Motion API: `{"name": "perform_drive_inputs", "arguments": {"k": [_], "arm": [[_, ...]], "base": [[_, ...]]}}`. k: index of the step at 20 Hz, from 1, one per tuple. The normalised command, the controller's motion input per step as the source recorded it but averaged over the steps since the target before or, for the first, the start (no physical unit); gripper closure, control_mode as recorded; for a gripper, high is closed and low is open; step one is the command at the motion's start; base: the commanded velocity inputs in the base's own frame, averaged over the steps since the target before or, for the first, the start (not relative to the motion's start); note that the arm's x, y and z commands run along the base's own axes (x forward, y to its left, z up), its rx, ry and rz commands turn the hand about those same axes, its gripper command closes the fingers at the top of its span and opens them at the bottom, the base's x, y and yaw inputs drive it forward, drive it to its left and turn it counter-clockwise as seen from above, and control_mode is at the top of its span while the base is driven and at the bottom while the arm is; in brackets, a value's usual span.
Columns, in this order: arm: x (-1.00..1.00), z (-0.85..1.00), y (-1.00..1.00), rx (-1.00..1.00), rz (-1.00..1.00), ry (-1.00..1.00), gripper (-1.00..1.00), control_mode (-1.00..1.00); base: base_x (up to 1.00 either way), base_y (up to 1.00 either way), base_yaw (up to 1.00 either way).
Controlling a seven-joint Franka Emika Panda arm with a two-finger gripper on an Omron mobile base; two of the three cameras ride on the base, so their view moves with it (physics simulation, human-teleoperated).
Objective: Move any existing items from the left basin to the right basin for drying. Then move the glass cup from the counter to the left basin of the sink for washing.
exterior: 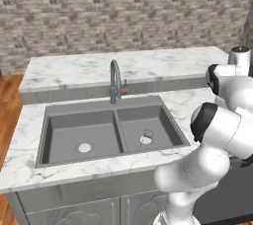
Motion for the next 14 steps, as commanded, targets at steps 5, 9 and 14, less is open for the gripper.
{"name": "perform_drive_inputs", "arguments": {"k": [5,9,14], "arm": [[0.14,0.0,-0.3,0.0,0.0,0.0,-1.0,-1.0],[0.2,0.0,-0.12,0.0,0.0,0.0,-1.0,-1.0],[0.22,0.0,-0.09,0.0,0.0,0.0,-1.0,-1.0]], "base": [[0.0,0.0,0.0],[0.0,0.0,0.0],[0.0,0.0,0.0]]}}
